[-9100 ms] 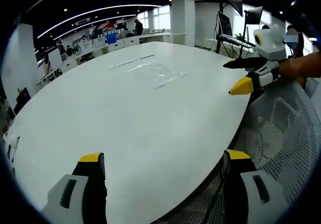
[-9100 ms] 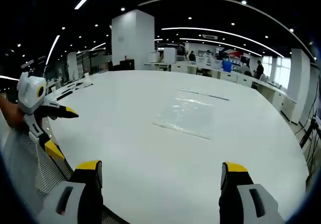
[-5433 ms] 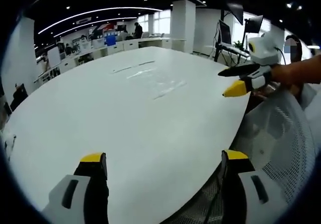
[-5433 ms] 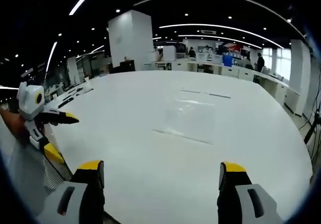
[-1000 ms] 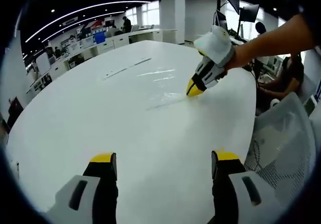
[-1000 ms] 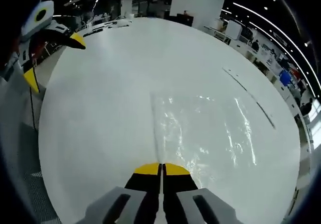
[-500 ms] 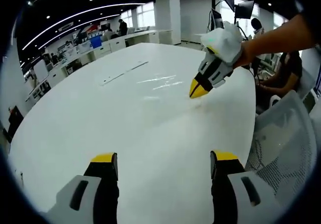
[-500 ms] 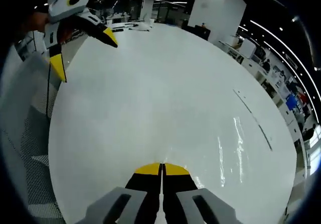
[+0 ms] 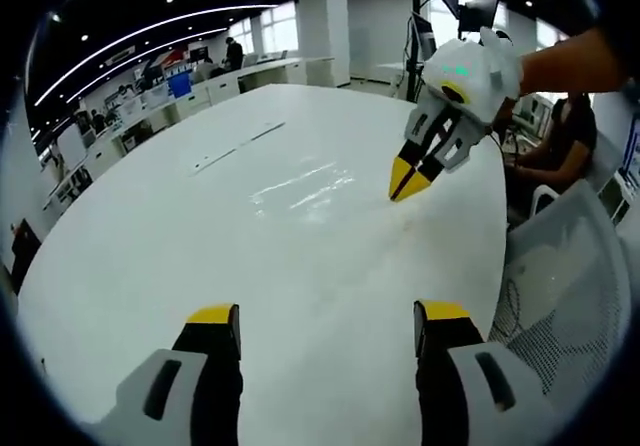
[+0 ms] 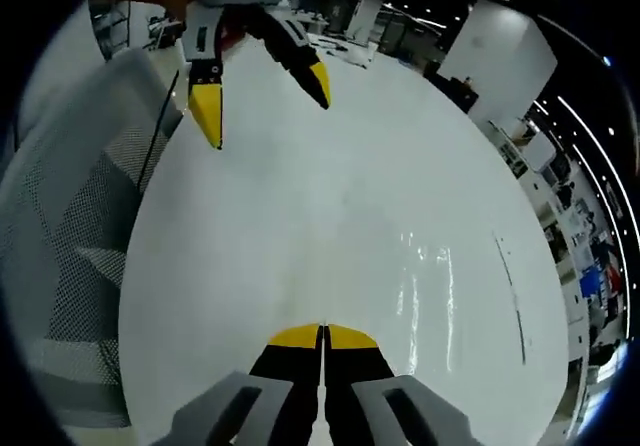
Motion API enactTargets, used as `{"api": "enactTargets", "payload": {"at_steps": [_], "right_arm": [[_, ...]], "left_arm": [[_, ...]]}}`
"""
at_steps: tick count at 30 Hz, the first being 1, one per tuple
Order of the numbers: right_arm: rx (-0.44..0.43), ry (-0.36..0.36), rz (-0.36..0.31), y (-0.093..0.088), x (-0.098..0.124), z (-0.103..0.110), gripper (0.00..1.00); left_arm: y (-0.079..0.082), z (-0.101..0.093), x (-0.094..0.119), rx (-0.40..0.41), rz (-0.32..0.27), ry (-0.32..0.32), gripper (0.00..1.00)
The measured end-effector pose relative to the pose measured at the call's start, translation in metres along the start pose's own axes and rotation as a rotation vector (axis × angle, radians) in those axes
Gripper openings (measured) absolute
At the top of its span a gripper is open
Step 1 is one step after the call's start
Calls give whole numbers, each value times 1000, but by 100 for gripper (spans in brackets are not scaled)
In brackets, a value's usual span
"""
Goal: Open the resealable bag by pulling the two sides of the seal apart until the entire bag opening is separated and visibly accessible.
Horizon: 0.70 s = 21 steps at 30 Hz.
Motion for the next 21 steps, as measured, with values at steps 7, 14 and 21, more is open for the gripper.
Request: {"api": "enactTargets", "payload": {"at_steps": [7, 14, 21], "right_arm": [[77, 10, -13, 18, 8, 3, 0], [116, 19, -14, 27, 12, 8, 0], [133, 22, -15, 29, 18, 13, 0]], "left_arm": [[6, -7, -7, -43, 20, -33, 65], [13, -11, -14, -107, 41, -60, 59], [20, -16, -17, -205, 42, -68, 52]]}}
Point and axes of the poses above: the point that each gripper's makers call its tool centre point, and the gripper's own axes: x roughly backward along the fingers, z roughly to its left, y roughly out of its top, the point moved 7 cm from there along x, roughly backward along the fingers, and after that the axes turned 7 degrees about x, right-handed, at the moved point
